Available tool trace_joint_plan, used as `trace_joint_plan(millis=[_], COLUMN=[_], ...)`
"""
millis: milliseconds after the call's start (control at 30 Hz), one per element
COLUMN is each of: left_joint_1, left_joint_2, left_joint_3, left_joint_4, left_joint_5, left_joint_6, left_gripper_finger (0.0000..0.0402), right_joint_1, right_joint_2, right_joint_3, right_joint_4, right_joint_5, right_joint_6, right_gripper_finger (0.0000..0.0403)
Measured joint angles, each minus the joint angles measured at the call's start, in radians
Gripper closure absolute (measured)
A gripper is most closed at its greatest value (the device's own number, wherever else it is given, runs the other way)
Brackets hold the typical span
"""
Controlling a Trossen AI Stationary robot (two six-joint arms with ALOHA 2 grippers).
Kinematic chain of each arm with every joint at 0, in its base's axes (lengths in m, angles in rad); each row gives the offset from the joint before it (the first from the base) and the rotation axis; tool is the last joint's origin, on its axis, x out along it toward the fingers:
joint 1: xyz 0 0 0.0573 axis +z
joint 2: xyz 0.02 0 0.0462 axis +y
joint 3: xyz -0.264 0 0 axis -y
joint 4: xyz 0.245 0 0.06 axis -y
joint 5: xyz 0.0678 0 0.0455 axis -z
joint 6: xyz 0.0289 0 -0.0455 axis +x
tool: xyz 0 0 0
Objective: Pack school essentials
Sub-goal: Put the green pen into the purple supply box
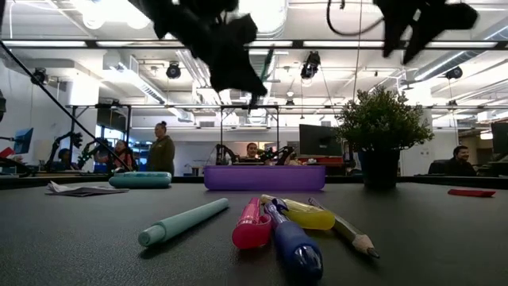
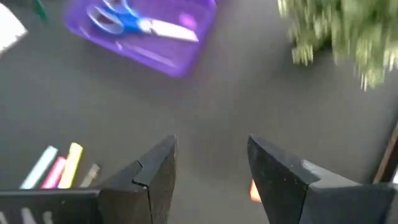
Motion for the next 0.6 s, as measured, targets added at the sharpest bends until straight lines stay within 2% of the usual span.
trace_joint_plan(millis=[267, 433, 600], left_joint_1=[0.022, 0.026, 0.026], left_joint_2=[0.163, 0.216, 0.225], left_joint_3=[0.012, 0.048, 0.078], left_joint_4=[-0.003, -0.015, -0.198], left_joint_5=[-0.063, -0.090, -0.185], left_joint_6=[0.086, 0.141, 0.186], left_gripper_finger=[0.0383, 0.0383, 0.0383], right_joint_1=[0.065, 0.084, 0.089], right_joint_2=[0.063, 0.095, 0.118], right_joint_3=[-0.139, -0.208, -0.266], right_joint_4=[0.019, 0.056, 0.144], right_joint_5=[-0.124, -0.168, -0.168], right_joint_6=[0.177, 0.238, 0.278], right_gripper_finger=[0.0218, 0.0218, 0.0218])
